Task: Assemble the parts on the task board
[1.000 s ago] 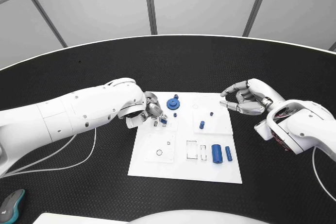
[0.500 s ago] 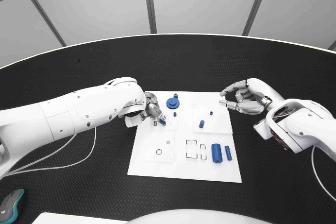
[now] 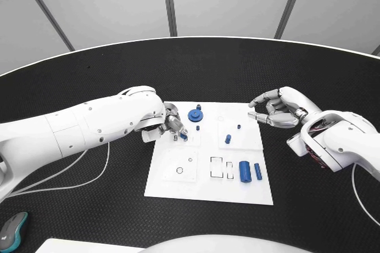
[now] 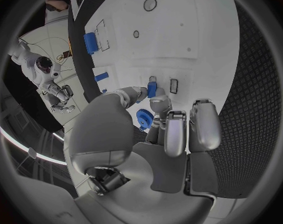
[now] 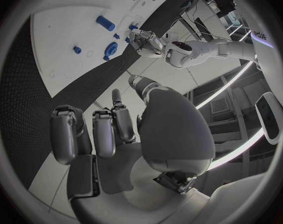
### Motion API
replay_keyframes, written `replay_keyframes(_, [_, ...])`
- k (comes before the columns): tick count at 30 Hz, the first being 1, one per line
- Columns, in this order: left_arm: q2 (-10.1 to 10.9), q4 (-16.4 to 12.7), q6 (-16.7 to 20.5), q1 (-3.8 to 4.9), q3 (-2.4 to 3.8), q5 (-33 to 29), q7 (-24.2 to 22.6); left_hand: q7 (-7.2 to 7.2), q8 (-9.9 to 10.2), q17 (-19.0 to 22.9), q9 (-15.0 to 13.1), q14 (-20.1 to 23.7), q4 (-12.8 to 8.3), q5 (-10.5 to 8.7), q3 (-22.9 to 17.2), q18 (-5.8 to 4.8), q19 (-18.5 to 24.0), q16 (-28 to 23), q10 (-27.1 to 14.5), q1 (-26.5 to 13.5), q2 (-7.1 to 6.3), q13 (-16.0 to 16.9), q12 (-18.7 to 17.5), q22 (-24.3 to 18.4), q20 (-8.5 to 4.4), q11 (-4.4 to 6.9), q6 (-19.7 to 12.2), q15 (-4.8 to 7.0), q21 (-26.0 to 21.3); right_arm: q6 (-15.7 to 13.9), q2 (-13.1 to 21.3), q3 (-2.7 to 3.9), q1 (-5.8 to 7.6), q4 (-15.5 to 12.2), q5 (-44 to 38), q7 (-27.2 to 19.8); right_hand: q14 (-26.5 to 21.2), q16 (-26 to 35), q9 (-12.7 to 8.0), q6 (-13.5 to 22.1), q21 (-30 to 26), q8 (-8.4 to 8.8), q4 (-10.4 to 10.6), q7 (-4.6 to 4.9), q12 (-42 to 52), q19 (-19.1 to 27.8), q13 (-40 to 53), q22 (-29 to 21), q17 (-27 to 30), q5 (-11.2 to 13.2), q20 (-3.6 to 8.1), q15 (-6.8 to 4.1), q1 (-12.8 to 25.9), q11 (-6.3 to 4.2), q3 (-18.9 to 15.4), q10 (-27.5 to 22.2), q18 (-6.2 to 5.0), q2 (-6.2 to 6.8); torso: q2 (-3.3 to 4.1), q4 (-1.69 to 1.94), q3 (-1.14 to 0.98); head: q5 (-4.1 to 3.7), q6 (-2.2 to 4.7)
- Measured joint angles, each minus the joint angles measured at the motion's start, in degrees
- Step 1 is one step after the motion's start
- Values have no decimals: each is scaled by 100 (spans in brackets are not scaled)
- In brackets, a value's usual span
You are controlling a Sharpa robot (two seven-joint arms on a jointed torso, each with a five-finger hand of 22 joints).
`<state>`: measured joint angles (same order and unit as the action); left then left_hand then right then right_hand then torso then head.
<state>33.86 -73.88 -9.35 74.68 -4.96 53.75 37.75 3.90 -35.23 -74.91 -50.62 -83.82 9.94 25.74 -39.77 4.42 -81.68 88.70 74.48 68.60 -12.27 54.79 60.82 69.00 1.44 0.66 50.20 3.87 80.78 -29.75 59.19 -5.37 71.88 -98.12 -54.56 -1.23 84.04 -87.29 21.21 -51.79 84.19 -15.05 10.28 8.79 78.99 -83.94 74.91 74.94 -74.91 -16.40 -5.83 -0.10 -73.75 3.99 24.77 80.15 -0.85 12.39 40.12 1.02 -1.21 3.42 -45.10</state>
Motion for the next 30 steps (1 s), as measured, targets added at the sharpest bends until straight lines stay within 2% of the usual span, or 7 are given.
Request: replay_keyframes(30, [-32,-17,-142,-1,-4,16,2,-2,-5,0,-14,-13,-17,85,15,1,-20,0,37,-38,-38,22,22,31,-20,17,40,13,0,27,-31,0,-1,26,0,-12,0,0,-1,0,0,0,0,0,0,-21,4,-1,1,-36,21,0,0,0,0,0,0,0,-5,-1,-1,26,-65])
